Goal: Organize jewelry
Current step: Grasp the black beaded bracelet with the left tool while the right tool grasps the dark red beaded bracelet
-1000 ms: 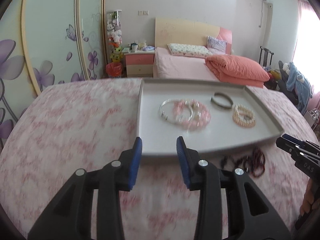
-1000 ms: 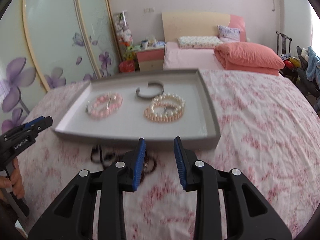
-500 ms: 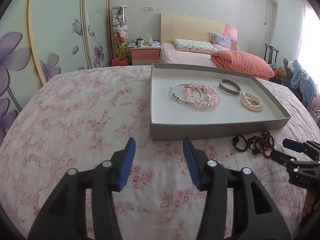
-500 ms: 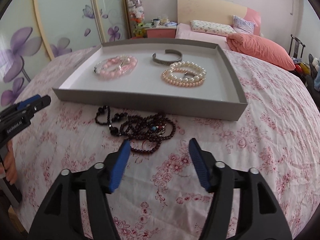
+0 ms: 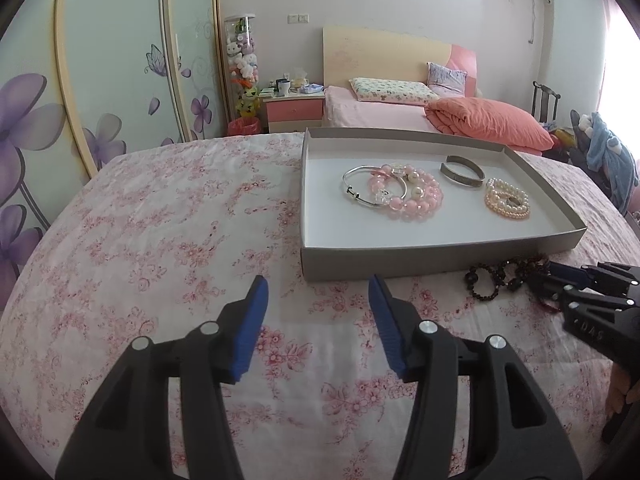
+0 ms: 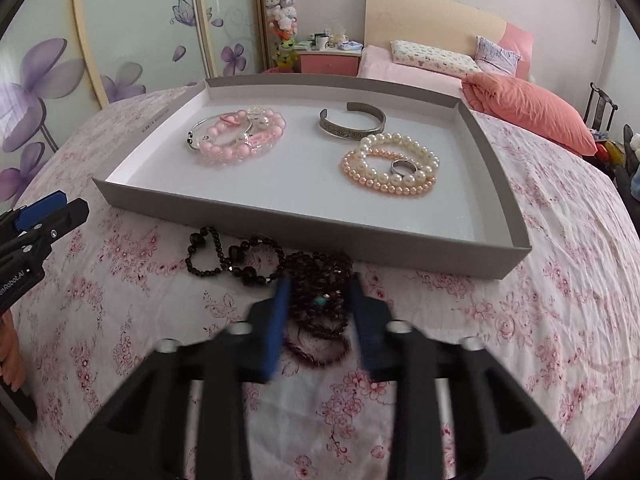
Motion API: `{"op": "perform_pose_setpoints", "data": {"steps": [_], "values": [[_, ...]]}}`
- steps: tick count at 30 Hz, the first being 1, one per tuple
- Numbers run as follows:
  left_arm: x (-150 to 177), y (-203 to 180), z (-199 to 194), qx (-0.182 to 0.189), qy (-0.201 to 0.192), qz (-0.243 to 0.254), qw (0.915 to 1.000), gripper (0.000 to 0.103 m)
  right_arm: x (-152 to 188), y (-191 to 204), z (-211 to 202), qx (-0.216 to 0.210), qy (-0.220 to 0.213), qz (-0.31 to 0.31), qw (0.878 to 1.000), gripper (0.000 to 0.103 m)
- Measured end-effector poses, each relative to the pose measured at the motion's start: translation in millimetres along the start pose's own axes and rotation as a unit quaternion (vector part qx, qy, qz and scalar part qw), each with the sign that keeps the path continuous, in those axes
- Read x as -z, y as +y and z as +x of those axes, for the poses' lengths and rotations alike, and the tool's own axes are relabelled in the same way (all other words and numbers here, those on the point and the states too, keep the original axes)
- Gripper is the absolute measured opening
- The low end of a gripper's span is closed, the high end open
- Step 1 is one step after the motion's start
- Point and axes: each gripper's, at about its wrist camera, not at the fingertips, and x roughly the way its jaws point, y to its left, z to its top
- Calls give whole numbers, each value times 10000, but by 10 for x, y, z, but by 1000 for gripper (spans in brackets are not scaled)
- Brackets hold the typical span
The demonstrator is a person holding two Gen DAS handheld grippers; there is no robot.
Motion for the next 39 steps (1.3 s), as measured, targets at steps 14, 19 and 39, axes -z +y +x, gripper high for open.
{"op": "perform_pose_setpoints", "data": {"steps": [14,19,39], "values": [[-73,-413,6,600,224,149,9978,67,220,-450,-189,784,-6,683,9946,13],[-100,-827,163,712,554,444,9949,71,222,-442,-166,798,-1,667,9946,13],[-148,-1330,506,459,899,354,9943,23,236,-508,-203,635,-14,788,9949,14]]}}
